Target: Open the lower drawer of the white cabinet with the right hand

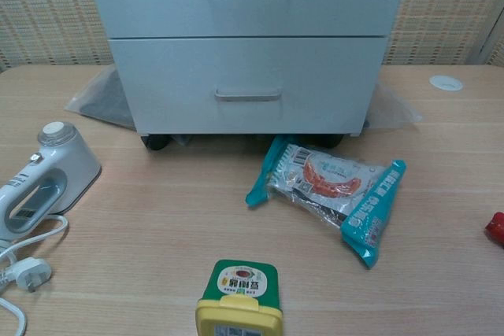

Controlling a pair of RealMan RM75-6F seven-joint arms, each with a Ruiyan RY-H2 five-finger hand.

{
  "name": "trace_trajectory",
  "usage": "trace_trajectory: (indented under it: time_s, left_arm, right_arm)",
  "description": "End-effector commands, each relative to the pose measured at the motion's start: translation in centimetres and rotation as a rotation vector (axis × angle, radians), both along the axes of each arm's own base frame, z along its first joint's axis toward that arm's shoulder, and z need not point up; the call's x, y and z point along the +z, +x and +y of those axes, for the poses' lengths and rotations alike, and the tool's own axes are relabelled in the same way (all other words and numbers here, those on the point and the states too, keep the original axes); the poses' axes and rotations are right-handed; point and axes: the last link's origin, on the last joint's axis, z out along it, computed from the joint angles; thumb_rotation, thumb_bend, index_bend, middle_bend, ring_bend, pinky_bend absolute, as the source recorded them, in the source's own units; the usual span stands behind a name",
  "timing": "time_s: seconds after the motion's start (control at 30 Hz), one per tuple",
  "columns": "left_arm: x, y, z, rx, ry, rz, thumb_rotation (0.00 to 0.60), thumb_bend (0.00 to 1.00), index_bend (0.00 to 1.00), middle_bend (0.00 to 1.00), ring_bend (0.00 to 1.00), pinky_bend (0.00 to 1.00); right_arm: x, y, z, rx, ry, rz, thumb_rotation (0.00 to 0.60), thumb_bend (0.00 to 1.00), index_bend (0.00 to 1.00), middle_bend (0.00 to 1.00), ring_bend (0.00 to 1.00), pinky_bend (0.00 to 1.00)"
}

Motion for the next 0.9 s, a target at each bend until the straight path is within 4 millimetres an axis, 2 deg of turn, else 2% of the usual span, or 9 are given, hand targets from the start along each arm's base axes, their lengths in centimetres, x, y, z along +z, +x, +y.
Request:
trace_trajectory:
  time_s: [0.03, 0.3, 0.47, 0.6, 0.73, 0.8, 0.9]
  left_arm:
    - [-0.1, 0.0, 0.0, -0.002, -0.001, 0.001, 0.600, 0.25, 0.00, 0.00, 0.00, 0.09]
    - [0.0, 0.1, 0.0, -0.002, 0.001, 0.001, 0.600, 0.25, 0.00, 0.00, 0.00, 0.09]
    - [0.0, 0.0, -0.1, -0.002, 0.000, 0.002, 0.600, 0.25, 0.00, 0.00, 0.00, 0.09]
    - [0.1, 0.2, 0.0, -0.011, 0.000, 0.000, 0.600, 0.25, 0.00, 0.00, 0.00, 0.09]
    - [0.1, 0.2, -0.1, -0.015, 0.000, -0.002, 0.600, 0.25, 0.00, 0.00, 0.00, 0.09]
    - [0.2, 0.2, -0.2, -0.016, 0.000, 0.000, 0.600, 0.25, 0.00, 0.00, 0.00, 0.09]
    - [0.3, 0.2, -0.3, -0.015, 0.003, 0.002, 0.600, 0.25, 0.00, 0.00, 0.00, 0.09]
  right_arm:
    - [0.0, 0.0, -0.1, 0.003, 0.000, 0.001, 0.600, 0.27, 0.31, 0.42, 0.34, 0.47]
    - [0.0, 0.9, -0.7, 0.056, -0.012, -0.002, 0.600, 0.27, 0.31, 0.44, 0.34, 0.47]
    - [-0.2, 2.6, -2.1, 0.140, -0.021, 0.013, 0.600, 0.27, 0.31, 0.50, 0.40, 0.47]
    - [-0.5, 5.7, -4.1, 0.242, -0.026, 0.058, 0.600, 0.27, 0.31, 0.60, 0.55, 0.51]
    - [-1.0, 9.2, -6.0, 0.326, -0.004, 0.093, 0.600, 0.30, 0.30, 0.74, 0.73, 0.69]
    - [-1.3, 10.9, -7.0, 0.354, 0.017, 0.108, 0.600, 0.34, 0.28, 0.81, 0.82, 0.76]
    - [-1.7, 13.1, -8.2, 0.377, 0.049, 0.134, 0.600, 0.36, 0.25, 0.87, 0.89, 0.81]
